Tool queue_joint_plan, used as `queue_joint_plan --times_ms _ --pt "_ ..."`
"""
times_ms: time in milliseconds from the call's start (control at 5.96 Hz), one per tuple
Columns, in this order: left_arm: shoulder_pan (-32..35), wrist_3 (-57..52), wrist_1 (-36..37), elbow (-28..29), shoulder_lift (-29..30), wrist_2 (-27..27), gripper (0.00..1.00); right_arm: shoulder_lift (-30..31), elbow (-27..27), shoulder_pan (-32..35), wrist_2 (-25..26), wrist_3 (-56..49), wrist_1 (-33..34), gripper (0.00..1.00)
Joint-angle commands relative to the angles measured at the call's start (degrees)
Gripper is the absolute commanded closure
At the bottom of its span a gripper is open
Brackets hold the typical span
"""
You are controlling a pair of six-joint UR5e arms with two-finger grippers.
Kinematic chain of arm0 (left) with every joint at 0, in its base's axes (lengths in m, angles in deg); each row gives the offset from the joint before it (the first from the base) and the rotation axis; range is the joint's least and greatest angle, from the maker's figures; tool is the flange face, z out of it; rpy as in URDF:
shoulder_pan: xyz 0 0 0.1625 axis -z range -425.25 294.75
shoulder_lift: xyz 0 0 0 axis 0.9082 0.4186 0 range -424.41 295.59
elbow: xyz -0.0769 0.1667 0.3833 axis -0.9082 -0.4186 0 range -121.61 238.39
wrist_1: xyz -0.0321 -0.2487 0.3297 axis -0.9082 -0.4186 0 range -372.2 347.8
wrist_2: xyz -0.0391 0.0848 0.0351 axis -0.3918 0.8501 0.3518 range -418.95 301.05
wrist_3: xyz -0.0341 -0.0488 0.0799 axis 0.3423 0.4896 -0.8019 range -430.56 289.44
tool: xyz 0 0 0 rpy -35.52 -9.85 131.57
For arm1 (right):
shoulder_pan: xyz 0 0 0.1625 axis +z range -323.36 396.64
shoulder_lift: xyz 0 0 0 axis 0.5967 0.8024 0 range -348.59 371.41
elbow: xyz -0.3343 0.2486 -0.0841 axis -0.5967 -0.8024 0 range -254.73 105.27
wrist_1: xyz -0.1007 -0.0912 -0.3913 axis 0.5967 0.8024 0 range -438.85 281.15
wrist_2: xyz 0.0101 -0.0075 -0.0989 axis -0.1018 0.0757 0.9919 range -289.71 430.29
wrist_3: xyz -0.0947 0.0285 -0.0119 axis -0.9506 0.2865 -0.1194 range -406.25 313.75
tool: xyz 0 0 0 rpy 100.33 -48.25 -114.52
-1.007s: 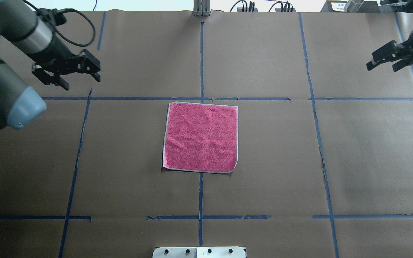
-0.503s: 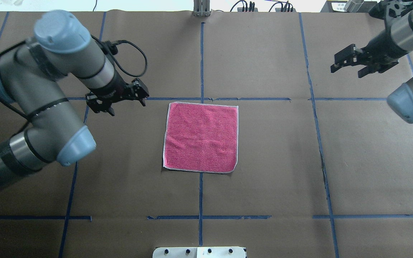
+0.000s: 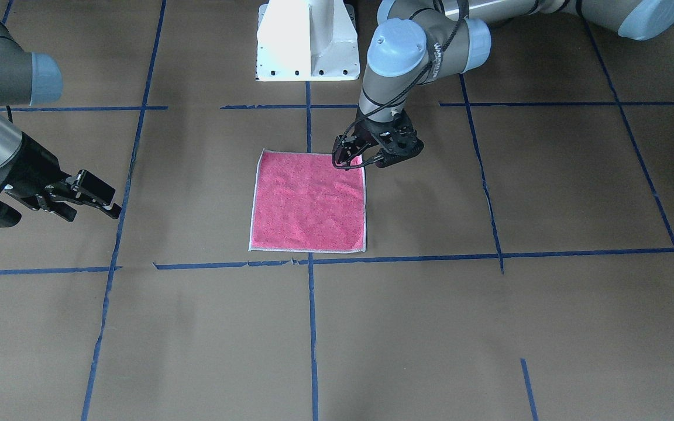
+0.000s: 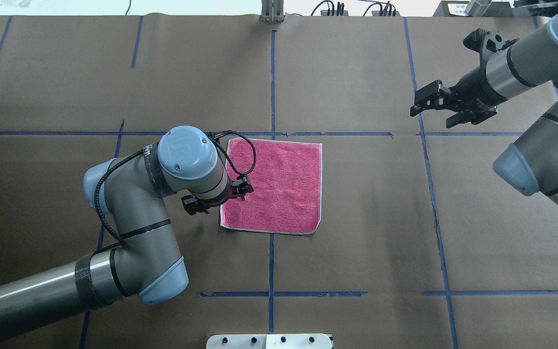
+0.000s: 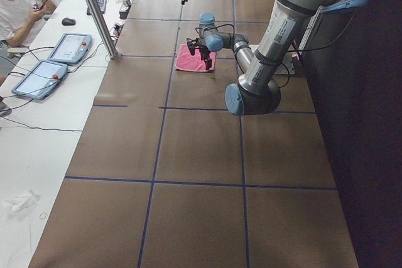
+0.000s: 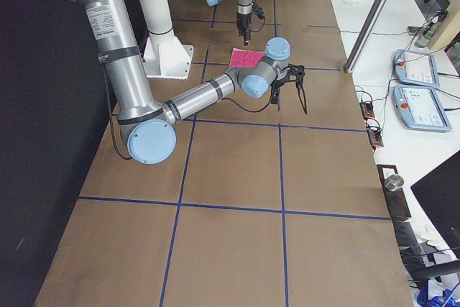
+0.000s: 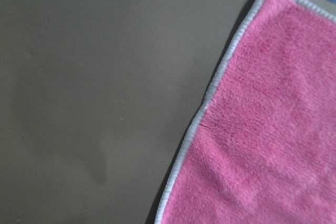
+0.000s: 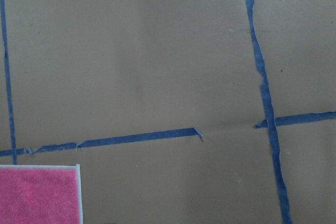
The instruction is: Fold towel twice with both arms
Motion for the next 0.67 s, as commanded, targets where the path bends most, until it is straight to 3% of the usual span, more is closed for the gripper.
queue_joint_plan --times_ms 0,503 --pt "-0.26 0.09 -1.72 2.03 -0.1 0.37 0.22 -1.06 0.95 -3.82 3.25 4.93 0.03 0.0" --pt "-0.96 0.18 -1.45 1.15 -0.54 0.02 0.23 -3.0 0.96 -5.59 3.71 7.5 0.47 0.0"
